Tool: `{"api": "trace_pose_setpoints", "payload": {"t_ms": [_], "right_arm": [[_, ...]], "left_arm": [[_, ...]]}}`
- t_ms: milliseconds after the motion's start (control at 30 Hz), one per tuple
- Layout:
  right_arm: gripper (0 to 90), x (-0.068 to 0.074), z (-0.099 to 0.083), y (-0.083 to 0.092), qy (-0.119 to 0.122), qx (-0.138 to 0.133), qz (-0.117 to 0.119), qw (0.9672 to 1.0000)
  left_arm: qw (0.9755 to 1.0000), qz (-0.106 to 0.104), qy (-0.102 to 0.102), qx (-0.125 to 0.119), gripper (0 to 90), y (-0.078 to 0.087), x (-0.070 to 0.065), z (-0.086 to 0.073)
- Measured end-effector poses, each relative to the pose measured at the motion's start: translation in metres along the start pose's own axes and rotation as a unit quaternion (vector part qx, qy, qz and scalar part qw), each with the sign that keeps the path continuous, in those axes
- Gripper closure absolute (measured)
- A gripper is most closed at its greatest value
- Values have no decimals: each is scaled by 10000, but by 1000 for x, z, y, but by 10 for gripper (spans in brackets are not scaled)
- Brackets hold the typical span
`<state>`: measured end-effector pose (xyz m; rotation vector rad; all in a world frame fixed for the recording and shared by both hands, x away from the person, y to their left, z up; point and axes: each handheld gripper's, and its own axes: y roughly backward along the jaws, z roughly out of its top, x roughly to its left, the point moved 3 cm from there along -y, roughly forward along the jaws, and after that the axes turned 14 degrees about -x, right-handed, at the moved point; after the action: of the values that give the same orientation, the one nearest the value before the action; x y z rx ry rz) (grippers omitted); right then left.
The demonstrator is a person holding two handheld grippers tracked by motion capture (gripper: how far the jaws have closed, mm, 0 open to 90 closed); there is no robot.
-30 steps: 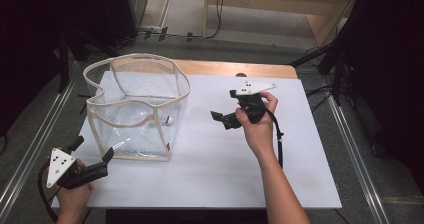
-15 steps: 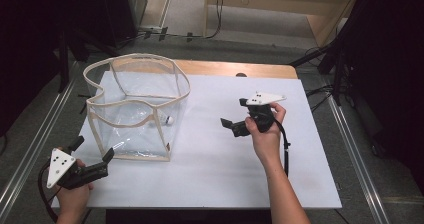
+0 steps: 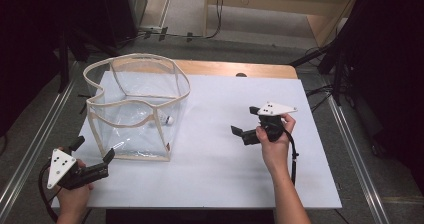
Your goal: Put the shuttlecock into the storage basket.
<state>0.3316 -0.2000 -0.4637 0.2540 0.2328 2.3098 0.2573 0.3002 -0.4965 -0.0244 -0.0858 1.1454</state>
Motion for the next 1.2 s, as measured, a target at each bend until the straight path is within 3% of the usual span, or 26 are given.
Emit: {"api": "trace_pose_setpoints", "payload": {"t_ms": [1200], "right_arm": [[0,-26,-55,68,-357,-117,-631,9973]], "left_arm": [[10000,21,-56,-1,3,0,-1,0]]}}
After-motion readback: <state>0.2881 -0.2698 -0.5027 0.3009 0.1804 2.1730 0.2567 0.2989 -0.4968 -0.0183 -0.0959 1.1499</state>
